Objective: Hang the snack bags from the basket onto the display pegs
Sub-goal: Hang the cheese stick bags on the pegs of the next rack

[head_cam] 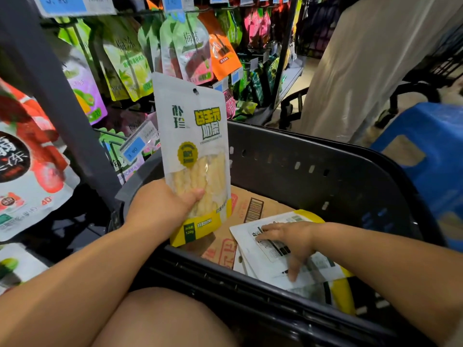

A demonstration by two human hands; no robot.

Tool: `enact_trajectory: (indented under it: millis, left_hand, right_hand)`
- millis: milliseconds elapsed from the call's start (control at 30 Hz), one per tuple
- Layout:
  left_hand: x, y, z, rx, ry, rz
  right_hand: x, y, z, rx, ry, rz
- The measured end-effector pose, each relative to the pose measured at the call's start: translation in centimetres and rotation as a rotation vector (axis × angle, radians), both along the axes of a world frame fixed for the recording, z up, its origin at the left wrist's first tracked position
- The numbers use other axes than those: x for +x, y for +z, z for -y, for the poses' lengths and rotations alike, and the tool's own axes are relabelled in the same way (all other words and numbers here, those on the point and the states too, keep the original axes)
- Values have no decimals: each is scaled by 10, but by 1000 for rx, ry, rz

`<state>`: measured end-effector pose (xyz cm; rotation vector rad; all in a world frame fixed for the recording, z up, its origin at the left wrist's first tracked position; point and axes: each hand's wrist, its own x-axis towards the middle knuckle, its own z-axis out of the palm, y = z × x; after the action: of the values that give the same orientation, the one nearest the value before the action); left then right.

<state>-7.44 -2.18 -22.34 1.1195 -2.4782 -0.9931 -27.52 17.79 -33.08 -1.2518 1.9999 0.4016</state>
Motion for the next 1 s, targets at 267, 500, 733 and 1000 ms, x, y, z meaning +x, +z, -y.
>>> enact_trajectory:
  millis: [267,500,733,1000]
  left_hand:
    - [-1,-1,1,24,33,5]
    - [-1,-2,2,21,22,-4]
    - [0,-2,1,31,53,-32]
    - [4,-4,0,44,67,-126]
  right_hand:
    - [-10,-8,2,-84,-97,52]
    - [-12,-12,3,-154,-269,158]
    - [-5,-6,5,-185,-323,93]
    - [-17,33,11,-610,-558,68]
